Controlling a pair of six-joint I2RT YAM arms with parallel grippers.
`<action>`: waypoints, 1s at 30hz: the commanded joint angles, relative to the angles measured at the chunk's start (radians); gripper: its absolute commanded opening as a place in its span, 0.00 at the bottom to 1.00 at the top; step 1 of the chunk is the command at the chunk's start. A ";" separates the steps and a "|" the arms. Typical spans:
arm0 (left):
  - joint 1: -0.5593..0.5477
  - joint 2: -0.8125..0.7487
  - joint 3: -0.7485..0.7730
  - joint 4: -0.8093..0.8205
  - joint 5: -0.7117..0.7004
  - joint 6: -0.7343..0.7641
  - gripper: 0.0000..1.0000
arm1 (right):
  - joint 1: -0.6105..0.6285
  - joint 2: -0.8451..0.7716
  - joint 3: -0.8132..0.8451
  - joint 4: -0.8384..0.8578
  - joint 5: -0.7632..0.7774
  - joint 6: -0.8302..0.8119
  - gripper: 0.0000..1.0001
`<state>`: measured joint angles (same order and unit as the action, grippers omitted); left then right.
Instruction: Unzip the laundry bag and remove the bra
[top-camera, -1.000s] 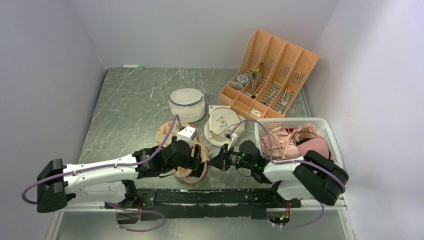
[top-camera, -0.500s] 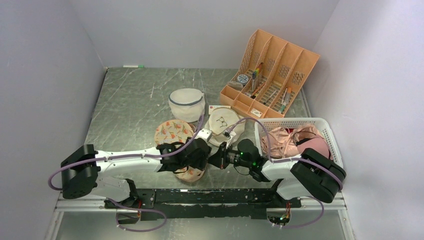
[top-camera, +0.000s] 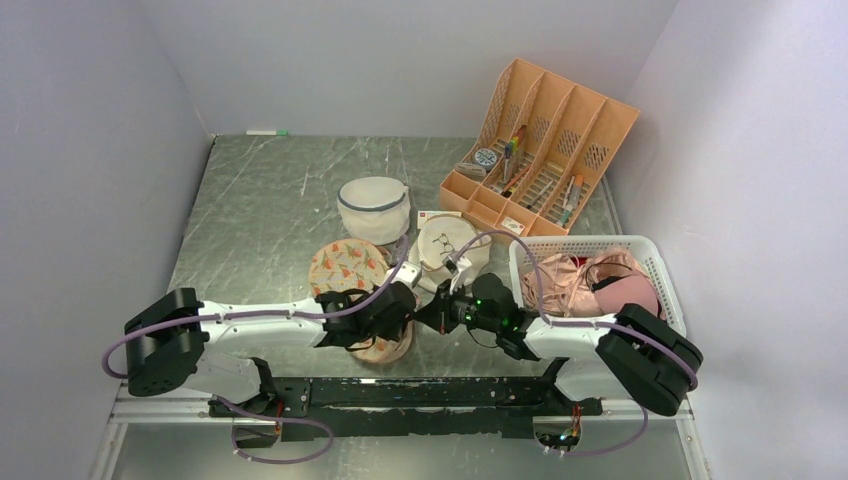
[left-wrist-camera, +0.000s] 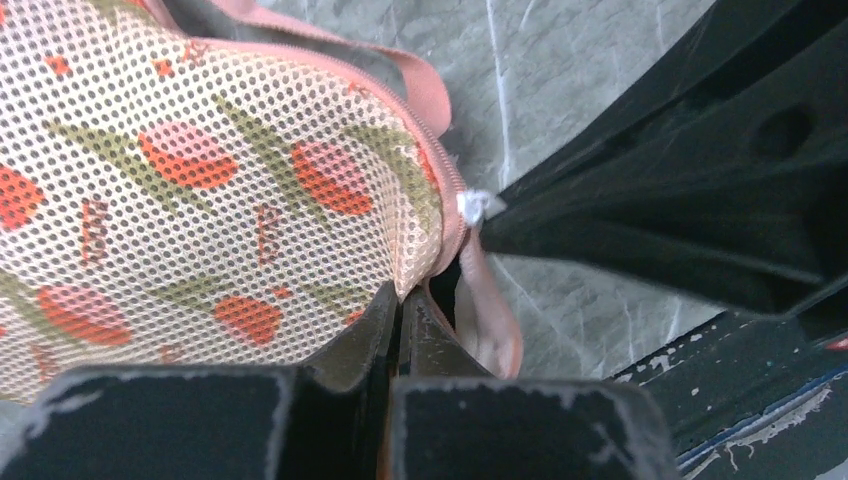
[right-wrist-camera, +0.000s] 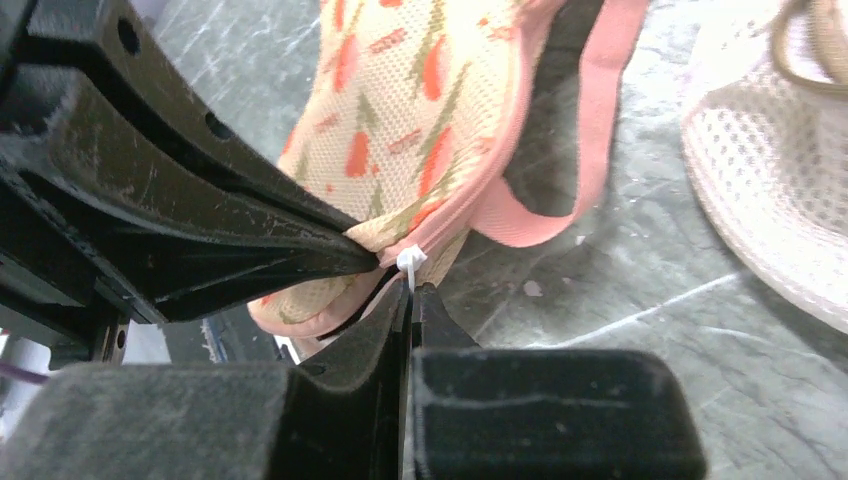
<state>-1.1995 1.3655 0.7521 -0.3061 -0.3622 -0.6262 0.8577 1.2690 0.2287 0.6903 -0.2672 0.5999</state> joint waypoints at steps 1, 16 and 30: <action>-0.002 -0.027 -0.093 0.021 0.028 -0.052 0.07 | -0.037 -0.010 0.056 -0.064 0.101 -0.047 0.00; -0.003 -0.085 -0.071 -0.055 -0.004 -0.051 0.15 | -0.192 0.121 0.145 -0.078 -0.129 -0.069 0.00; -0.005 -0.078 0.018 0.044 0.032 -0.010 0.82 | -0.135 -0.028 0.037 -0.028 -0.211 0.015 0.00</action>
<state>-1.1995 1.2625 0.7380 -0.3122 -0.3470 -0.6609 0.7002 1.2778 0.2920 0.5991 -0.4538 0.5739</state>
